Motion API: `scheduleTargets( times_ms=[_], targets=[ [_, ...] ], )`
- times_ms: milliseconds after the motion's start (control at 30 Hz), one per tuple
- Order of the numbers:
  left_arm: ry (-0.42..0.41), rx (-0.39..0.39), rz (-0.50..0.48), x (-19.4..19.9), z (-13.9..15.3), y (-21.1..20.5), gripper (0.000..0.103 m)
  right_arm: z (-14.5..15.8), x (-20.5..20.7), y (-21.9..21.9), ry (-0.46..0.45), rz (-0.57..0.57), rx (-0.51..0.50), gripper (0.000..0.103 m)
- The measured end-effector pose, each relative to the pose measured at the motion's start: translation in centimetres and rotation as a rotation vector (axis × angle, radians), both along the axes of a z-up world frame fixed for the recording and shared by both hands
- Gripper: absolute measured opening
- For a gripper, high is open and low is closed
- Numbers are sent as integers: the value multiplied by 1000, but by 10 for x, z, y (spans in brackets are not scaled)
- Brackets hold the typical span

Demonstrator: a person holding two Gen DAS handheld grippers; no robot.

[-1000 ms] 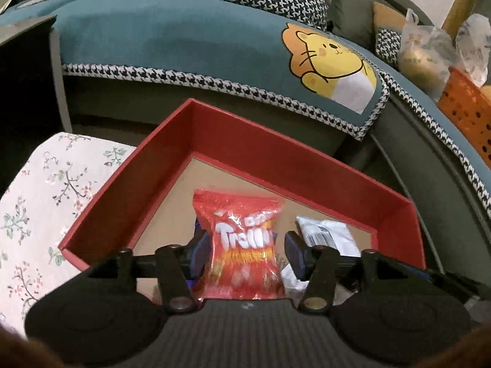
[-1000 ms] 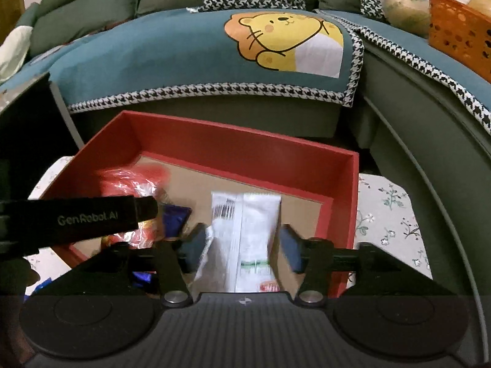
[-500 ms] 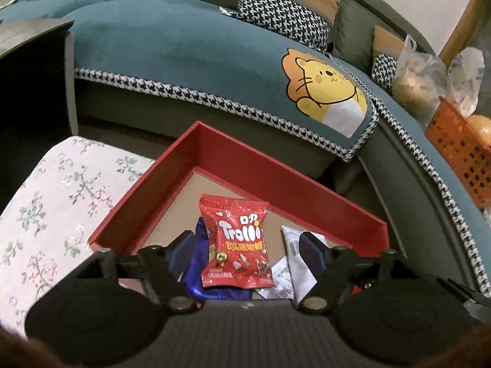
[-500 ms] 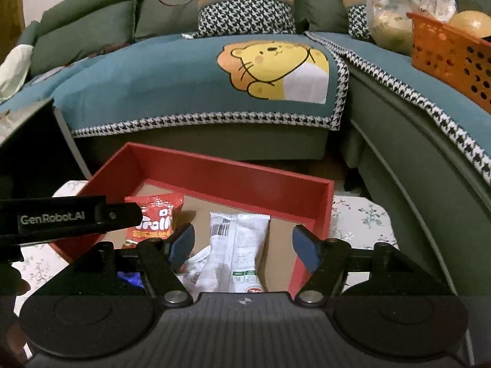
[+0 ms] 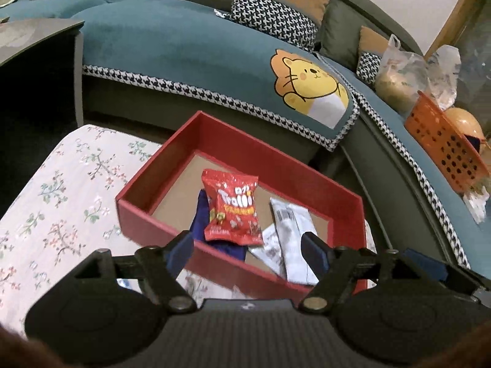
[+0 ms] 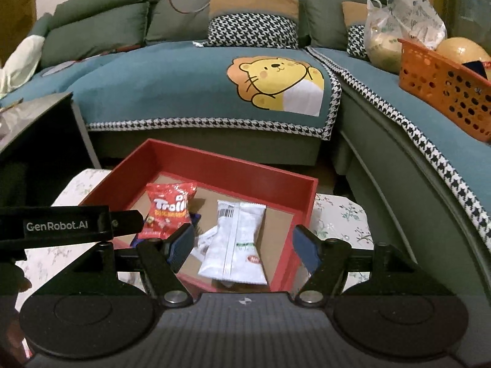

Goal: Organize snacks
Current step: 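Carry both packets into the red box and open both tools to release them, then move the left tool toward the red spicy-strip packet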

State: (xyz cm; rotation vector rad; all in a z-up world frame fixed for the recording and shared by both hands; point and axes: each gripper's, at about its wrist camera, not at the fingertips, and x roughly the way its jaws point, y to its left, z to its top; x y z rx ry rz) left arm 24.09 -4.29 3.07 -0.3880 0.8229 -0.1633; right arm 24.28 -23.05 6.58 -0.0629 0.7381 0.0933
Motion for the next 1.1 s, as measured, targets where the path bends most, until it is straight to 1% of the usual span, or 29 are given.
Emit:
scheduleTargets(
  times_ms=[267, 367, 467, 633, 800, 867, 1000, 1100],
  targets=[
    [2, 17, -31, -31, 3, 1, 85, 0, -28, 1, 21, 6, -9, 77],
    [15, 17, -36, -41, 2, 3, 86, 0, -38, 0, 31, 6, -3, 77],
    [27, 34, -40, -56, 0, 8, 86, -2, -49, -2, 45, -1, 14, 77],
    [84, 18, -37, -88, -10, 25, 86, -2, -68, 4, 55, 23, 23, 77],
    [124, 39, -7, -126, -19, 44, 86, 0, -85, 18, 57, 62, 26, 78],
    [162, 35, 5, -140, -26, 50, 87, 0, -92, 25, 58, 86, 20, 78],
    [244, -17, 38, -170, -44, 63, 87, 2, -101, 33, 60, 120, 16, 78],
    [285, -9, 65, -183, -56, 65, 87, 1, -106, 36, 61, 141, 3, 79]
  ],
)
